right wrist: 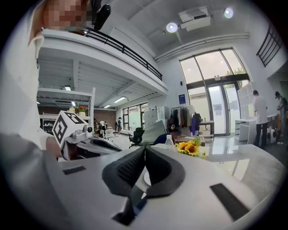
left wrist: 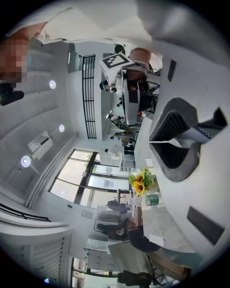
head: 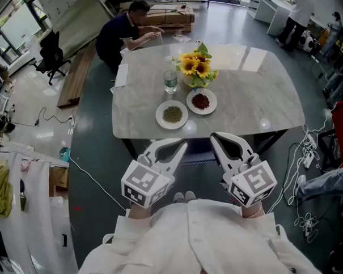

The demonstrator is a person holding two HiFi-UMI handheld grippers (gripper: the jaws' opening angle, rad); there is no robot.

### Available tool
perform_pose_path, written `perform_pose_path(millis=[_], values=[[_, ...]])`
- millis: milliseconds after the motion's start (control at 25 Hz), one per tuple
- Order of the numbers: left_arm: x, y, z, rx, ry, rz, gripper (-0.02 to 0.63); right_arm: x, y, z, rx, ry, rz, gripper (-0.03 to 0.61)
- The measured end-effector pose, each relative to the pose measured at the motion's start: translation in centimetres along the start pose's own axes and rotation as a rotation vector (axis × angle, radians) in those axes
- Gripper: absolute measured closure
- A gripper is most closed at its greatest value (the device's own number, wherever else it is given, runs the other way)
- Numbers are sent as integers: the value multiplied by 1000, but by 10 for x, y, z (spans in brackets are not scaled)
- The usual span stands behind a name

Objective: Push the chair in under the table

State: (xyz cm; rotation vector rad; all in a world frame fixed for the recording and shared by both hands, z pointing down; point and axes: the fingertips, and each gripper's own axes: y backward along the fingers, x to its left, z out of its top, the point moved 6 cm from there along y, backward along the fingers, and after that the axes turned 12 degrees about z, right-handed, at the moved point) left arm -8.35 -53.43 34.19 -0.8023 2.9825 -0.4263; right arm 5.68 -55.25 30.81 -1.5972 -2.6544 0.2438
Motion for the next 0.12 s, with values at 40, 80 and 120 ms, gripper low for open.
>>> perform_pose_path(millis=[40,80,120], values=[[0,-1,-1,3,2,1,589,0,-1,-1,3,-1,3,547],[1,-1,-2,5,4,1,589,1,-2,-3,6,-2,7,547],[1,-2,-2,7,6,2,589,1,-2,-4,8,-2,11,548]])
